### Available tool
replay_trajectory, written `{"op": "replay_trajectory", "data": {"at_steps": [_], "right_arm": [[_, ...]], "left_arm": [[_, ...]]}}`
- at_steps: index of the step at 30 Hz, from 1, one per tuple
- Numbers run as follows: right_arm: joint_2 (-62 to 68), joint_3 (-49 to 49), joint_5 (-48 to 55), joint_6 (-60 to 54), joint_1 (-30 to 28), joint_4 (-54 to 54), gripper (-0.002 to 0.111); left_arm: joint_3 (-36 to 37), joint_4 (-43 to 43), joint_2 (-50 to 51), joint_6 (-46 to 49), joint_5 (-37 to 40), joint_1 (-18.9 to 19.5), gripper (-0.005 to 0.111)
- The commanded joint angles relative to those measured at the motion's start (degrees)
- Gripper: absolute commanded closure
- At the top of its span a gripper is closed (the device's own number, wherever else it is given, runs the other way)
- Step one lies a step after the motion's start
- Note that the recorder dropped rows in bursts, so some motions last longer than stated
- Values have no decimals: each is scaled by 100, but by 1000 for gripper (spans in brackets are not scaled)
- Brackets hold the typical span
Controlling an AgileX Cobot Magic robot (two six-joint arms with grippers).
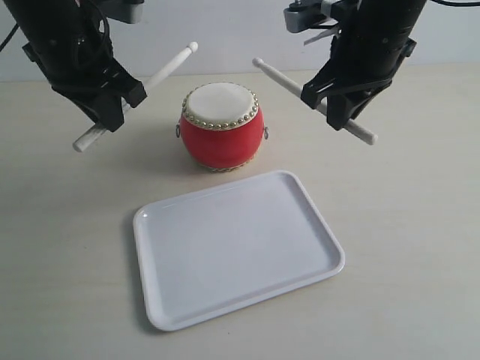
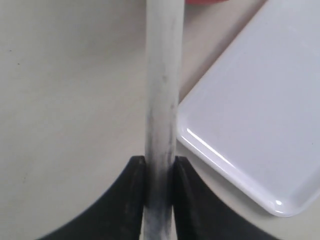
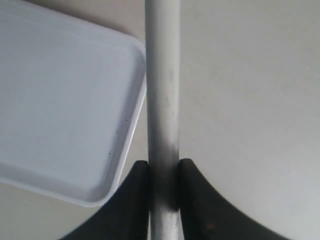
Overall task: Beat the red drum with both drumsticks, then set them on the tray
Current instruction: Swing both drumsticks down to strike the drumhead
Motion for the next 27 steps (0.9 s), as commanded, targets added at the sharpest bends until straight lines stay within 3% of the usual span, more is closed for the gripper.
{"op": "replay_trajectory", "data": {"at_steps": [1,18,27], "right_arm": [[-66,170,-8,-149,209,32,108],[-66,318,-8,-135,219,86,108],[-203,-290,-8,32,219,66,108]], "left_arm": [[-40,-93,173,40,4,-20,107],[-40,-195,774,155,4,-20,107],[-40,-195,824,155,4,-20,107]]}}
